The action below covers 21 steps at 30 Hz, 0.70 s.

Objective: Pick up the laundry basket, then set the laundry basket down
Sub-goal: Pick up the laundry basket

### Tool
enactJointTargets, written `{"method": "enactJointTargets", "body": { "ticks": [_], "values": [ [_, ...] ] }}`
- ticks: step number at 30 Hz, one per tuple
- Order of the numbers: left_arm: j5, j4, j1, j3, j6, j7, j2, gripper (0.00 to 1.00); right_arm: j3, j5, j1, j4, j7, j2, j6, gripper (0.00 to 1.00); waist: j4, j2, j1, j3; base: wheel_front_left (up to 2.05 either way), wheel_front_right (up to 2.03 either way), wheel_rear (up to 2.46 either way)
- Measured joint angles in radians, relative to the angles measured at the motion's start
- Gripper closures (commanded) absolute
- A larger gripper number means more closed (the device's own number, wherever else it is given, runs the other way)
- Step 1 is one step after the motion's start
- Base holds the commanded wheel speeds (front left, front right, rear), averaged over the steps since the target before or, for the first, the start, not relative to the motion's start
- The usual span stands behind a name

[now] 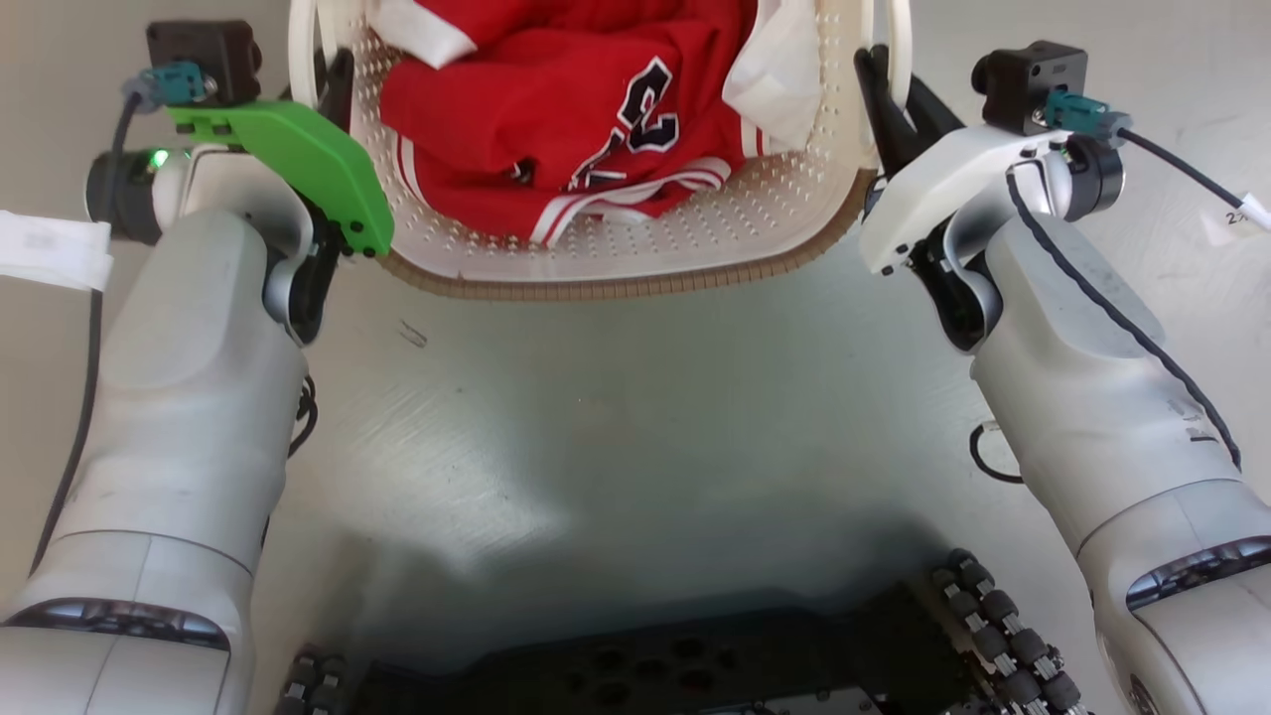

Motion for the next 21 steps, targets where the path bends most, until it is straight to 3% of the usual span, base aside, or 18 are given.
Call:
{"method": "enactJointTargets", "body": {
  "ticks": [10,21],
  "values": [
    [-0.027,0.085,0.001,-0.016,-0.001,-0.006,-0.022,1.00,0.003,0.019,-0.014,0.086,0.000,0.006,0.010,1.00,-0.002,0.0000,0.0000,-0.085,0.00,0.00,0.00],
    [-0.064,0.160,0.022,-0.035,-0.008,0.057,-0.040,1.00,0.031,0.054,-0.013,0.178,0.049,0.014,0.019,1.00,0.001,0.0000,0.0000,-0.213,0.00,0.00,0.00]
  ]
}}
